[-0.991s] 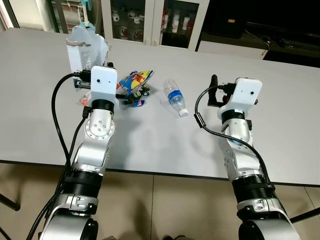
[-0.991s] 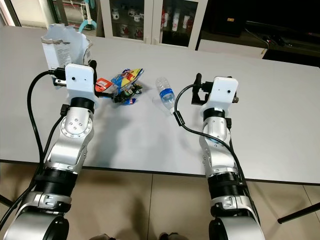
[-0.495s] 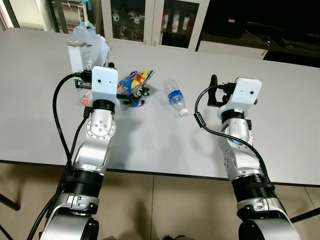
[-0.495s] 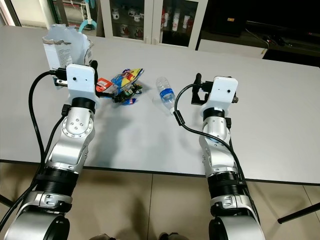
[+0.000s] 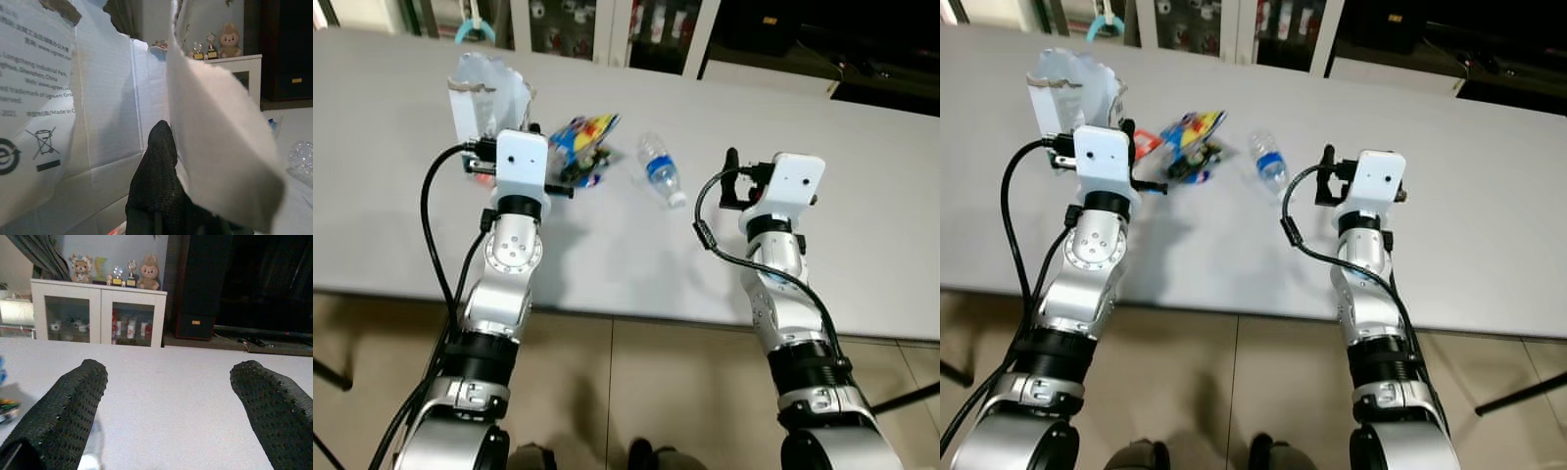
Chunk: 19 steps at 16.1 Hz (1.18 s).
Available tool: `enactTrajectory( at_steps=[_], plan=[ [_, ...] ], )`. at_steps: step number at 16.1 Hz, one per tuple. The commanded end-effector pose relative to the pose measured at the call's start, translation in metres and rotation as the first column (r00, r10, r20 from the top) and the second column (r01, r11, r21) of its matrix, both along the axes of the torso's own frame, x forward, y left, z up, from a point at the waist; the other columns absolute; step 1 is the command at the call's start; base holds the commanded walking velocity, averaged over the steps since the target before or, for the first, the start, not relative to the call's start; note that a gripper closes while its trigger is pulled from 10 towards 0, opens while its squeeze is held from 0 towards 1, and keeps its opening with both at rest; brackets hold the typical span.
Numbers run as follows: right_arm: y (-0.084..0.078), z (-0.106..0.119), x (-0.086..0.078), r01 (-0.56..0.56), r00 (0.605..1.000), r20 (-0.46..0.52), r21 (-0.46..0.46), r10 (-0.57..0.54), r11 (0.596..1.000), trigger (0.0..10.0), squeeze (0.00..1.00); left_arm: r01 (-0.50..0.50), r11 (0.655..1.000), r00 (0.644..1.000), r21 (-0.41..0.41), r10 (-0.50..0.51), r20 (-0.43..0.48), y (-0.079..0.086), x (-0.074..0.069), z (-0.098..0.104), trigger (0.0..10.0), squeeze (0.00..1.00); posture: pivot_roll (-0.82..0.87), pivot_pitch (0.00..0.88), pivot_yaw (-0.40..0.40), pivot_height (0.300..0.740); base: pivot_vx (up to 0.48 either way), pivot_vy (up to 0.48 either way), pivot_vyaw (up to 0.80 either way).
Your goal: Picking trash to rubbish bin
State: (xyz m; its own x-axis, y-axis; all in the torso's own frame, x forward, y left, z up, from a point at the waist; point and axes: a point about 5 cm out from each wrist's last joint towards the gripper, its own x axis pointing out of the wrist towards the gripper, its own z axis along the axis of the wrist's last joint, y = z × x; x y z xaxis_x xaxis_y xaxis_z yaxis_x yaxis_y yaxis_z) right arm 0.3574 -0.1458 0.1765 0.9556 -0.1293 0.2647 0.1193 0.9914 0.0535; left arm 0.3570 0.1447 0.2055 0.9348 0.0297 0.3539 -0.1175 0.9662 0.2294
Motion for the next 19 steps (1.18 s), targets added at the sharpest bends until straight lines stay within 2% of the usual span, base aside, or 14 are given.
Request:
enactTrajectory(
  at_steps=[1, 15, 19],
  plan=[
    [-0.006, -0.002, 0.001, 0.015, 1.0, -0.019, 0.009, -0.015, 1.0, 10.0, 0.0, 0.005, 1.0, 1.0, -0.006, -0.005, 0.024, -0.003, 0.0, 0.004, 10.0, 0.0, -0.07, 0.045, -0.109, 0.74, -0.345, 0.0, 0.0],
    [-0.004, -0.008, 0.001, -0.007, 0.999, -0.052, 0.033, 0.009, 0.999, 10.0, 0.0, 0.026, 1.0, 1.0, -0.002, -0.026, 0.005, -0.008, 0.0, -0.001, 10.0, 0.0, -0.07, 0.018, -0.113, 0.74, -0.318, 0.0, 0.0],
    [-0.005, -0.015, 0.0, -0.01, 0.996, -0.088, 0.059, 0.015, 0.998, 10.0, 0.0, 0.036, 0.999, 0.999, -0.015, -0.037, -0.016, -0.008, 0.0, -0.005, 10.0, 0.0, -0.07, 0.015, -0.112, 0.74, -0.062, 0.0, 0.0]
  ],
)
